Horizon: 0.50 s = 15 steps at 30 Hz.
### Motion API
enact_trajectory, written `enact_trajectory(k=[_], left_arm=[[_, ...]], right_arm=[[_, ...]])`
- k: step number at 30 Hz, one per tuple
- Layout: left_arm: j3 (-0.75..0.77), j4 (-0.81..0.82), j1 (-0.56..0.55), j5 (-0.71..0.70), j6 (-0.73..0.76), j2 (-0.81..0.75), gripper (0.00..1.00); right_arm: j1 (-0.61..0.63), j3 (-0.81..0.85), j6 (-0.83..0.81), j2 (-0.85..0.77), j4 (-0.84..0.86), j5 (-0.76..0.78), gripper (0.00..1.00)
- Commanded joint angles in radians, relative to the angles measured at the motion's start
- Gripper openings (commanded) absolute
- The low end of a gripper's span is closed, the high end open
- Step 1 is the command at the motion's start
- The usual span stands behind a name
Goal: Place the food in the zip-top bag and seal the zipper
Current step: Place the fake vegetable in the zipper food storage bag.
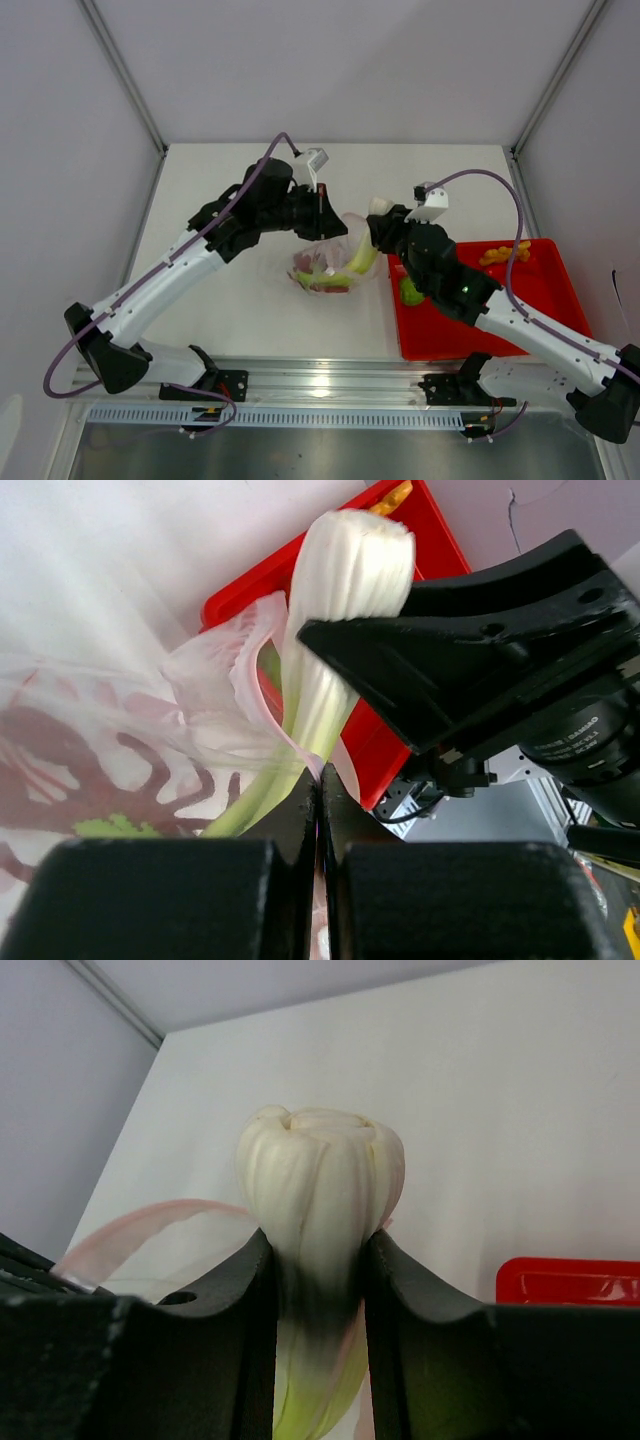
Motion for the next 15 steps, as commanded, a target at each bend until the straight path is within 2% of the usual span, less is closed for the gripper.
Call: enact_trajectory(k=[1,9,15], left_arm=[[-0.001,0.103,0.008,0.057,-0.041,-0.053,0.01],[0.010,0.090,0.010,0.058,-0.041,-0.053,0.01],[0.016,0.099,0.011,0.074,-0.055,-0.043,0.01]], right_arm=[[0.011,-0.013,-0.104,-0.066,0.170,0.075,0.00],[0.020,0.028,-0.252,-0.079,0.344,0.158,0.00],[0.018,0.045,-0.335,-0.088,0.413,0.173,0.00]])
